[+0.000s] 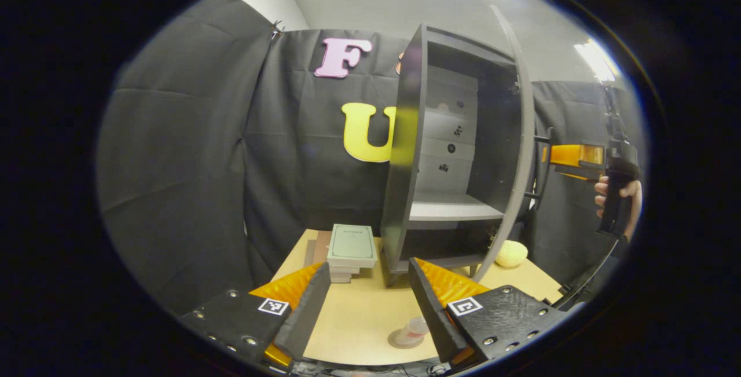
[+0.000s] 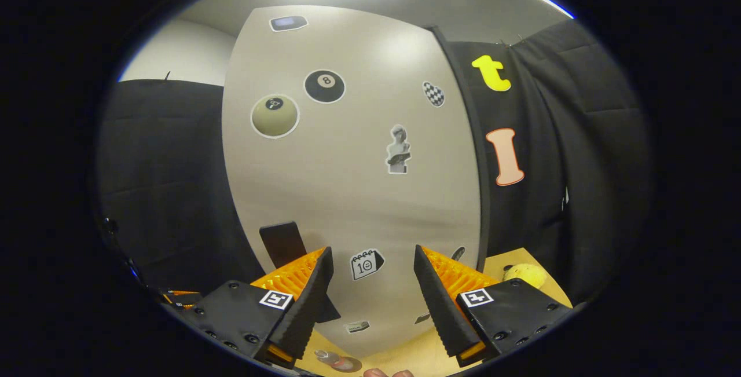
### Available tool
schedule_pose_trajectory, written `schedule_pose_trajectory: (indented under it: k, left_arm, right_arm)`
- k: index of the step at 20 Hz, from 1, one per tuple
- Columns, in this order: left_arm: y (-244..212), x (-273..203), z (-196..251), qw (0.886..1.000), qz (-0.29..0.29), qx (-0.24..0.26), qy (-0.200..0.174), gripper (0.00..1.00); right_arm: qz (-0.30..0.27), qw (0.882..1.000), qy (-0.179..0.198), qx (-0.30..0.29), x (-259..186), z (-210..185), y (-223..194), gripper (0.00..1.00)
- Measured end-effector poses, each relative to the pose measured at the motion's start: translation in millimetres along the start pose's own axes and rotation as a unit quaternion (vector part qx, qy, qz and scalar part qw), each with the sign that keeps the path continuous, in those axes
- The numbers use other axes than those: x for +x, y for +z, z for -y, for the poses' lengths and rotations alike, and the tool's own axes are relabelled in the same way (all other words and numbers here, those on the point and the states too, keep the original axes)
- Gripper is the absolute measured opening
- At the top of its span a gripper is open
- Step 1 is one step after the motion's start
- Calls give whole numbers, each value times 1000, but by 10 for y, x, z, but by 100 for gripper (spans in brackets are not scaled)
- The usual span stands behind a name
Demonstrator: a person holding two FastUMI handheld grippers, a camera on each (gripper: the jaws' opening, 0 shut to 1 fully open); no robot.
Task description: Open the cabinet door with the right hand, grasp the bottle in the cabinet with the left hand and place it on the coaster, then close the cabinet door with the right hand.
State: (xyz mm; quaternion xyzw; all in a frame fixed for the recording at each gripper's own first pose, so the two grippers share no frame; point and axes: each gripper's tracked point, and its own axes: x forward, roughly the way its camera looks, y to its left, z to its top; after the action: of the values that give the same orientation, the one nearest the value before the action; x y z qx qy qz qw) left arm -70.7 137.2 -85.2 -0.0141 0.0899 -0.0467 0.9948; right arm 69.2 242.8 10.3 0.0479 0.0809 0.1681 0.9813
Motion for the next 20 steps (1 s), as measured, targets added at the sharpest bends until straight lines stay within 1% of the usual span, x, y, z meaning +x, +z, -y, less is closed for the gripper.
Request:
schedule_pose_trajectory:
  k: [3,8,10,11,12,14,15,16,19,20]
  left_arm:
    - [-36,59,-66,1000,-8,-4,0,82]
    - [46,222,-83,1000,-7,-7,0,82]
    - [182,243,-15,1000,2,-4,0,82]
    - [246,261,13,1000,7,-3,1,84]
    - [317,277,47,1000,12,0,1,84]
    - [464,315,145,1000,26,8,2,84]
    - [527,334,198,1000,29,11,4,82]
    - [575,350,263,999,34,13,3,82]
    - [773,356,465,999,48,7,2,82]
    - [824,345,505,999,52,4,8,82]
  right_arm:
    - [-16,1000,5,-13,212,-88,-97,90]
    - [-11,1000,1,-10,352,-92,-51,90]
    - [-8,1000,-3,-16,309,-16,-38,90]
    - [-6,1000,-6,-23,292,44,-20,90]
    - [-6,999,-12,-29,268,114,-9,90]
    - [-4,999,-12,-35,196,215,34,90]
    - [-4,999,-12,-34,131,263,59,89]
    - [-2,999,-15,-35,66,328,93,90]
    - [7,999,-24,-43,-115,557,168,90]
    - [11,999,-24,-43,-176,625,195,90]
